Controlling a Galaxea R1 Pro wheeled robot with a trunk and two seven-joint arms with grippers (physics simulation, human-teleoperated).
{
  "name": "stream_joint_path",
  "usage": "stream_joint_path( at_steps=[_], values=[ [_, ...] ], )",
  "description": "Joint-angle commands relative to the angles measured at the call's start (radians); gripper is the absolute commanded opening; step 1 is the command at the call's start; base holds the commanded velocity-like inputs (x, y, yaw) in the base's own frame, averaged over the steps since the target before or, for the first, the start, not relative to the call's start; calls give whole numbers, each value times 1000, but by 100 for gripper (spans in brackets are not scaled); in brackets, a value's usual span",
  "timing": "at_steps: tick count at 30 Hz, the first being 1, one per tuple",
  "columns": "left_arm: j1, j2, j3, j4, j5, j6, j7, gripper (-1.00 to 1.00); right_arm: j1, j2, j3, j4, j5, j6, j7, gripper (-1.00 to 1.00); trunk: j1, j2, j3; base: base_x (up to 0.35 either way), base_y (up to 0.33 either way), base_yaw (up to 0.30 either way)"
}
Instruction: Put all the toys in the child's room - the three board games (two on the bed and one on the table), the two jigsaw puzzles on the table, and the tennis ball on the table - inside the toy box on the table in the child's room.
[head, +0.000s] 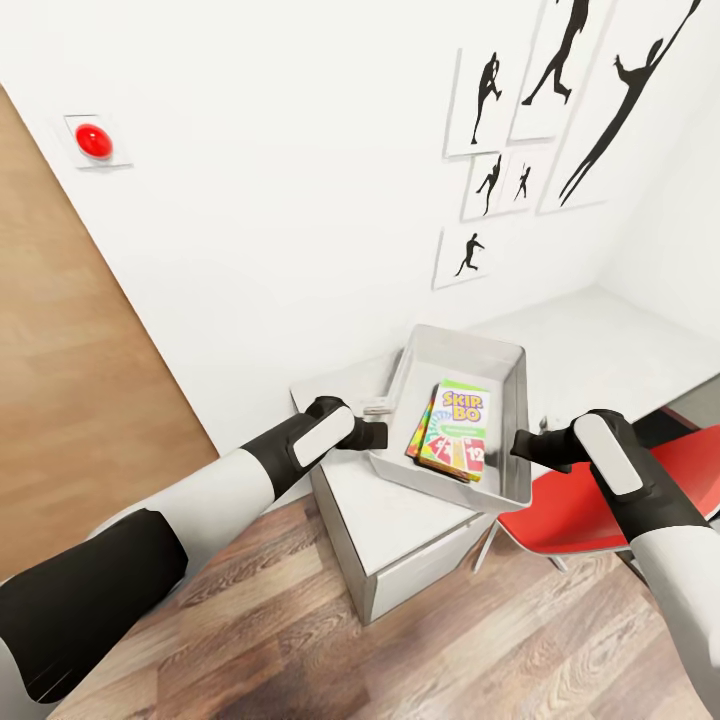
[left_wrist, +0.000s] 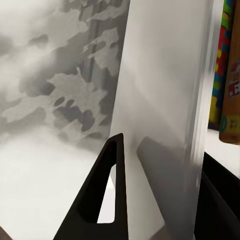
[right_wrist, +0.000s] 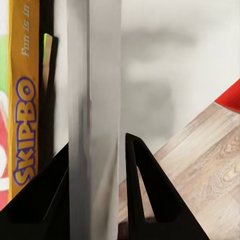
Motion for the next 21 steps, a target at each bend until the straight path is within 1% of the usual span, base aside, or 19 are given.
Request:
stream_joint_path(
  at_steps=[1,17,18,21],
  values=[
    [-1,-3,3,0,5,1,5,-100,-1,45,55,-21,-22,1,-9,-100,1,-2,-2,0,0,0],
    [-1,-3,3,0,5,1,5,-100,-1,45,58,-21,-22,1,-9,-100,1,-2,-2,0,0,0],
    [-1,-3,3,0,5,1,5,100,-1,45,58,-21,-22,1,-9,100,1,-2,-2,0,0,0],
    [-1,-3,3,0,5,0,5,100,-1,45,59,-21,-22,1,-9,100,1,-2,-2,0,0,0]
  ],
)
